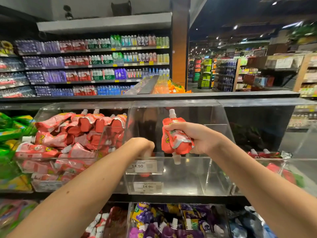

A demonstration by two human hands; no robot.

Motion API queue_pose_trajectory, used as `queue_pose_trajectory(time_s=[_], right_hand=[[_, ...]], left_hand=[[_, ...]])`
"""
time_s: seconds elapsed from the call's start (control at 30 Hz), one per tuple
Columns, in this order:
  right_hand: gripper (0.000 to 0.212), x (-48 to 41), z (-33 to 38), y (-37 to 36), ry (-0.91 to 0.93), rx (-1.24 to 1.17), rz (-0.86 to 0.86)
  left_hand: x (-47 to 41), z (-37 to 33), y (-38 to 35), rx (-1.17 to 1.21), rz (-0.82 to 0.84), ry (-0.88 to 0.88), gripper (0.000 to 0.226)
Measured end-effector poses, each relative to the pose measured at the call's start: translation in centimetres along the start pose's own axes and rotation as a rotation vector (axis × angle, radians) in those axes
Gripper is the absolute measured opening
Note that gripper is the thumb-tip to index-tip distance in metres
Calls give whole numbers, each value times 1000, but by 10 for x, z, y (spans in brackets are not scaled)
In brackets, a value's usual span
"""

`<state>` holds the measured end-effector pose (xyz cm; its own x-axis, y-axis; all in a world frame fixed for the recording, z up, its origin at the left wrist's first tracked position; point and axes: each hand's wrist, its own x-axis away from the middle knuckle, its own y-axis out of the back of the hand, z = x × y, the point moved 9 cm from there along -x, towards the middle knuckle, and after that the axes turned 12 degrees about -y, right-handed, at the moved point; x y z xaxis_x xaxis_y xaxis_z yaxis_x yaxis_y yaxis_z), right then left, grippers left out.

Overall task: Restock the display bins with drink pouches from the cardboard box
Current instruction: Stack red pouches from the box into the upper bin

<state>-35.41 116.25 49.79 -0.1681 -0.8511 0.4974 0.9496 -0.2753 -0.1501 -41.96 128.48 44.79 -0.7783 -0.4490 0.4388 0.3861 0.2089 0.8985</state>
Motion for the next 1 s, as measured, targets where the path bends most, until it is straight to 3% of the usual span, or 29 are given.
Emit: queue_pose_trajectory(time_s=[0.03, 0.13, 0.2, 0.23, 0.3, 0.43, 0.53, 0.63, 0.7, 0.83, 0.93, 1.0], right_hand=[[48, 0, 0, 2, -5, -19, 25], [47, 4, 6, 6, 16, -103, 112], [36, 8, 11, 8, 32, -125, 141], [34, 10, 12, 7, 32, -110, 147], [39, 12, 11, 4, 19, -71, 165], [76, 14, 10, -3, -6, -5, 182], [38, 17, 11, -11, -9, 29, 188], [27, 17, 13, -4, 5, 128, 93], [29, 15, 21, 9, 76, 193, -33], [12, 22, 43, 33, 244, 379, -388], [15, 23, 38, 27, 174, 597, -490], [18, 10, 33, 27, 97, 764, -575]], left_hand=[[2, 1, 9, 152, -113, -23, 31], [21, -2, 46, 961, -482, -184, 29], [40, -13, 58, 1272, -485, -263, 45], [48, -19, 60, 1301, -449, -290, 49], [57, -24, 63, 1236, -409, -340, 51], [60, -27, 57, 1306, -354, -400, 47], [60, -33, 50, 1339, -321, -376, 41], [62, -29, 52, 1265, -332, -333, 39], [64, -22, 58, 1230, -411, -307, 34], [71, 1, 78, 1210, -665, -222, 27], [69, 6, 87, 964, -699, -232, 18], [56, 0, 78, 657, -630, -227, 32]])
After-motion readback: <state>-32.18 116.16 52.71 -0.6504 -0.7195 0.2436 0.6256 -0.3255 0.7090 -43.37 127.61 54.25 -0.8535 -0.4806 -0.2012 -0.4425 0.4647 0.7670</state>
